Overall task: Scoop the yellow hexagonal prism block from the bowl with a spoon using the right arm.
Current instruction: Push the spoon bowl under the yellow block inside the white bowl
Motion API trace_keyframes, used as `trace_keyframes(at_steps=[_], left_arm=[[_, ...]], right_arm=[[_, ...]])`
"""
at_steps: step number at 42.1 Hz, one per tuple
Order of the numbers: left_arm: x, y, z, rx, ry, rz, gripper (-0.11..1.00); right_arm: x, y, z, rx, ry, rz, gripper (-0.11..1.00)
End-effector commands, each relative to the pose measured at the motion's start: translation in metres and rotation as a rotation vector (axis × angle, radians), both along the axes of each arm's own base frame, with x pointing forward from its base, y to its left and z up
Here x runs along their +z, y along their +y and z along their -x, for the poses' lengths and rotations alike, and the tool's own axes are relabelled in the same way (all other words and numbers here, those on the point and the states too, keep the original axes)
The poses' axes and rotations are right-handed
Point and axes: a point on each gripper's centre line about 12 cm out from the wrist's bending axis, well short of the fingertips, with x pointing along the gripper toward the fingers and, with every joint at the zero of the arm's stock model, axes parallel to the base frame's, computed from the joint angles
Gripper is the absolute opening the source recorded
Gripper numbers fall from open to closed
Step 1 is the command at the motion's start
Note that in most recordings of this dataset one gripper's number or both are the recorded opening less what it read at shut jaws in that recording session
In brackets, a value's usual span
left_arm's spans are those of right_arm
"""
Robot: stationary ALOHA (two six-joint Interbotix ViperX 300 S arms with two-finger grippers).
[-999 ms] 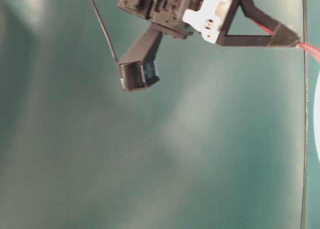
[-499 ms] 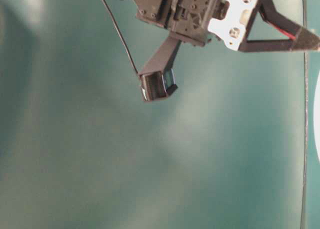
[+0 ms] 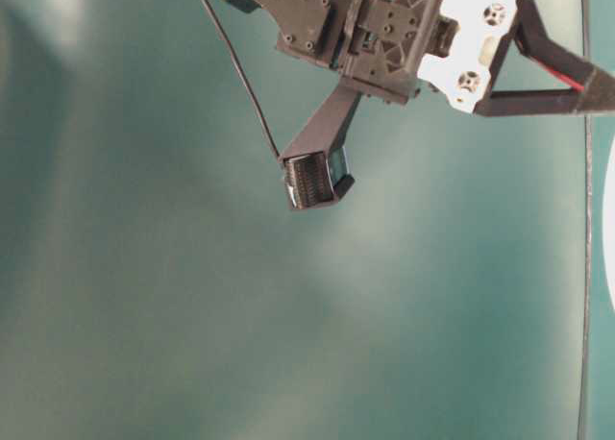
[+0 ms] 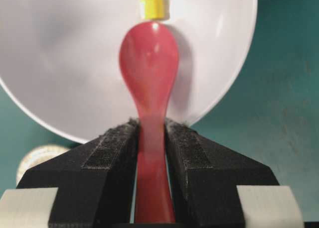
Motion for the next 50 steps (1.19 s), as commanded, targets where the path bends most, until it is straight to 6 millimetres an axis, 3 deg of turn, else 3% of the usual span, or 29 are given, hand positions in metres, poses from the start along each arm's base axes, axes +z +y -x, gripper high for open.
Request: trace_keyframes(at_steps=[1, 20, 50], left_arm=[[0.007, 0.000, -0.002, -0.001, -0.018, -0.005, 0.00], [0.008, 0.000, -0.001, -0.001, -0.026, -0.005, 0.00], [0.008, 0.000, -0.001, -0.001, -0.026, -0.005, 0.00]], right_arm=[[0.014, -0.001, -0.006, -0.005, -0.046, 0.004, 0.22], [0.005, -0.003, -0.018, -0.005, -0.042, 0.006, 0.22], [0.012, -0.006, -0.035, -0.021, -0.181, 0.028, 0.22]])
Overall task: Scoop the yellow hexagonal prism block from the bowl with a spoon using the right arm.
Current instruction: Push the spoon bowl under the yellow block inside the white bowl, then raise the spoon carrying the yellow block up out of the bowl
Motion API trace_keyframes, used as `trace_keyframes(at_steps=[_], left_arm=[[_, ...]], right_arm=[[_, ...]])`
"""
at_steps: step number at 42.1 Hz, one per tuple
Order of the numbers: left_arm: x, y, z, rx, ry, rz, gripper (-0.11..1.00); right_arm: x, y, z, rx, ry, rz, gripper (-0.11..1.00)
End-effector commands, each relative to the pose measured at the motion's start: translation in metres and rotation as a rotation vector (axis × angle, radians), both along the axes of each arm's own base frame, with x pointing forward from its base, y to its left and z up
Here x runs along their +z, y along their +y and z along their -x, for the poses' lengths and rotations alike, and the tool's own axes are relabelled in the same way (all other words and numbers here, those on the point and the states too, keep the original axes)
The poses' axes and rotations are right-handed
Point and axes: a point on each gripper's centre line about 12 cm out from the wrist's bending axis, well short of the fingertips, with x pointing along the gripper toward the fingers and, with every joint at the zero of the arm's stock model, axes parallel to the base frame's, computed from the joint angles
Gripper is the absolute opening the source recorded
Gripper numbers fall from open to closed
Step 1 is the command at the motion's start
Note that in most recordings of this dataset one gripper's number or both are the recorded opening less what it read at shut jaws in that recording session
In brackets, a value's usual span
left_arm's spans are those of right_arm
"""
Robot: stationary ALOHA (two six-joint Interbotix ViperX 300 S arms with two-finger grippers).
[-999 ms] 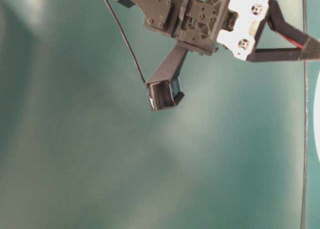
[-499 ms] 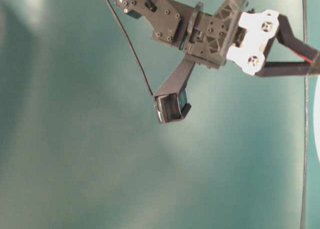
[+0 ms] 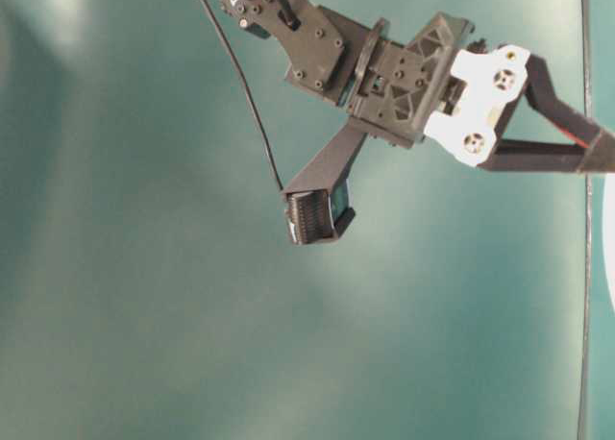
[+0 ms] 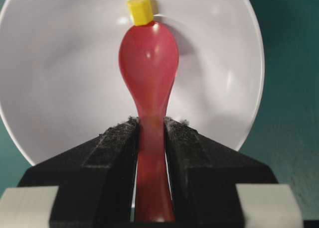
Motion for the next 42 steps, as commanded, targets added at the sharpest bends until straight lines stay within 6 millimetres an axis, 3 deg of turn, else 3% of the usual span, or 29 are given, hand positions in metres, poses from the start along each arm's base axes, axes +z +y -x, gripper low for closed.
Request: trace_keyframes(at_steps=[1, 42], left_arm=[[0.008, 0.000, -0.002, -0.002, -0.023, -0.005, 0.00], [0.008, 0.000, -0.002, -0.002, -0.023, -0.005, 0.00]], right_arm=[[0.016, -0.002, -0.007, -0.003, -0.062, 0.009, 0.22], [0.029, -0.003, -0.014, -0.014, -0.170, 0.022, 0.22]])
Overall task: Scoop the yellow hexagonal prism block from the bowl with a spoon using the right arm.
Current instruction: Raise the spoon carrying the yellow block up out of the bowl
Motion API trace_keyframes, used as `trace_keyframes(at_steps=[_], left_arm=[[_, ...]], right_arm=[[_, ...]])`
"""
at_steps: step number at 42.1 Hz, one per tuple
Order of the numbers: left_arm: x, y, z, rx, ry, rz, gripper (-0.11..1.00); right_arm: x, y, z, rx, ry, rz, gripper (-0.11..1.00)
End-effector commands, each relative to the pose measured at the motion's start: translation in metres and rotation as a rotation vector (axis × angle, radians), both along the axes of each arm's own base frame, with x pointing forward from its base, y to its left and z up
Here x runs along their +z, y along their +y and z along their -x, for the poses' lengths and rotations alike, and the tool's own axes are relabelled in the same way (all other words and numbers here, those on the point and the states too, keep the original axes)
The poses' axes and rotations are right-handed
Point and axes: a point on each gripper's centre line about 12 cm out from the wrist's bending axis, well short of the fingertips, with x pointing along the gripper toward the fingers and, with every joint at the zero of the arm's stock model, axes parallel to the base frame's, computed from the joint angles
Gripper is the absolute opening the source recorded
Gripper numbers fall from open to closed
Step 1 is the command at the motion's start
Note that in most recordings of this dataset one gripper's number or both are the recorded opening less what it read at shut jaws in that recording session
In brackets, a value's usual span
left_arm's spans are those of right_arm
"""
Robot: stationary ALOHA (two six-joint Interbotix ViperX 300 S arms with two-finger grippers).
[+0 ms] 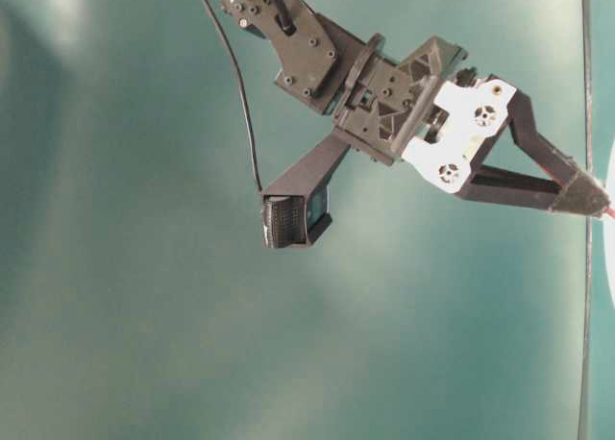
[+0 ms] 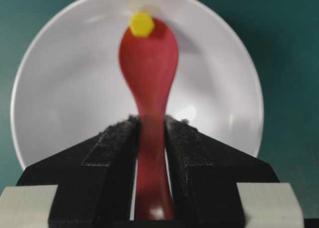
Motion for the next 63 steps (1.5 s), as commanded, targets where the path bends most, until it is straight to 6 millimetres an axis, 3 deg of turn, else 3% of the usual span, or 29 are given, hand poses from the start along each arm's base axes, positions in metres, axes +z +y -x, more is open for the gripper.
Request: trace_keyframes(at_steps=[1, 13, 22, 30, 42, 63], left_arm=[[0.008, 0.000, -0.002, -0.001, -0.023, -0.005, 0.00], [0.007, 0.000, -0.002, -0.001, -0.020, -0.005, 0.00], [0.007, 0.000, -0.002, -0.001, -0.017, -0.003, 0.00], [0.007, 0.000, -0.002, -0.001, -0.018, -0.003, 0.00], [0.005, 0.000, -0.003, 0.000, -0.008, 0.012, 0.00], [0.004, 0.000, -0.003, 0.000, 0.008, 0.006, 0.00]], right_arm=[[0.022, 0.000, -0.004, -0.002, -0.064, 0.006, 0.22], [0.027, 0.007, 0.000, 0.014, -0.079, 0.007, 0.22], [0.048, 0.014, 0.010, 0.025, -0.170, 0.018, 0.22], [0.075, 0.020, 0.033, 0.027, -0.331, 0.036, 0.22], [0.095, 0.022, 0.072, 0.014, -0.499, 0.055, 0.22], [0.097, 0.022, 0.080, 0.015, -0.516, 0.061, 0.22]])
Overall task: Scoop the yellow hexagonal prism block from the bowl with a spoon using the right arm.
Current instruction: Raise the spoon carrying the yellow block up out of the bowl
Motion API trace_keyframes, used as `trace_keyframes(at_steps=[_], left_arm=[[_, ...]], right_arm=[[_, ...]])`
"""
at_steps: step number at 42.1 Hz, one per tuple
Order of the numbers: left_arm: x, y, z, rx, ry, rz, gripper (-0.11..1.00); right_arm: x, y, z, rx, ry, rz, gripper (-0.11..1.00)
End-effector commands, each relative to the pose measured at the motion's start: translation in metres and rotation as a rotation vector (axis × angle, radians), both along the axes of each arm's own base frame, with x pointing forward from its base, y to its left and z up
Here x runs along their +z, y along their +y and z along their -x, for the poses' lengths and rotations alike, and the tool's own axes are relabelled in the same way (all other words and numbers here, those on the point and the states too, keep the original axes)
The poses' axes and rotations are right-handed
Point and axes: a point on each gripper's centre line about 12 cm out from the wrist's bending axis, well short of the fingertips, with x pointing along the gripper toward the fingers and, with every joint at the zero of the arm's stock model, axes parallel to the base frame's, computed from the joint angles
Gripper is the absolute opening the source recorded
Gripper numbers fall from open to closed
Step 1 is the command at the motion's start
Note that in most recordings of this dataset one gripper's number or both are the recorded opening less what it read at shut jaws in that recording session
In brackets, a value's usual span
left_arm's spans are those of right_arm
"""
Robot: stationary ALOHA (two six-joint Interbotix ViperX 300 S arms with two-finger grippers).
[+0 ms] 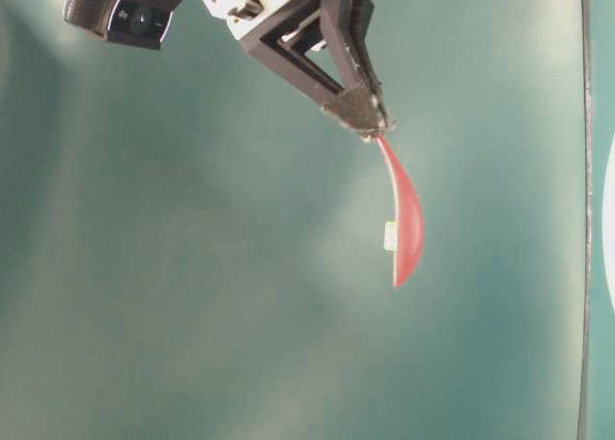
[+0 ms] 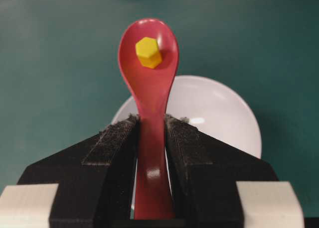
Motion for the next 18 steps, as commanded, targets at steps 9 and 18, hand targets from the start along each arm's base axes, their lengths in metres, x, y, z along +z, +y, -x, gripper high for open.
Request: trace_keyframes(at_steps=[9, 18], left_arm=[[0.0010, 0.0000, -0.0028, 0.000, 0.021, -0.005, 0.00], [0.0010, 0.0001, -0.0017, 0.001, 0.031, -0.005, 0.00]], right_arm=[[0.0082, 0.0009, 0.0021, 0.004, -0.009, 0.001, 0.23], [0.0074, 0.0009, 0.0020, 0.005, -0.005, 0.002, 0.22]])
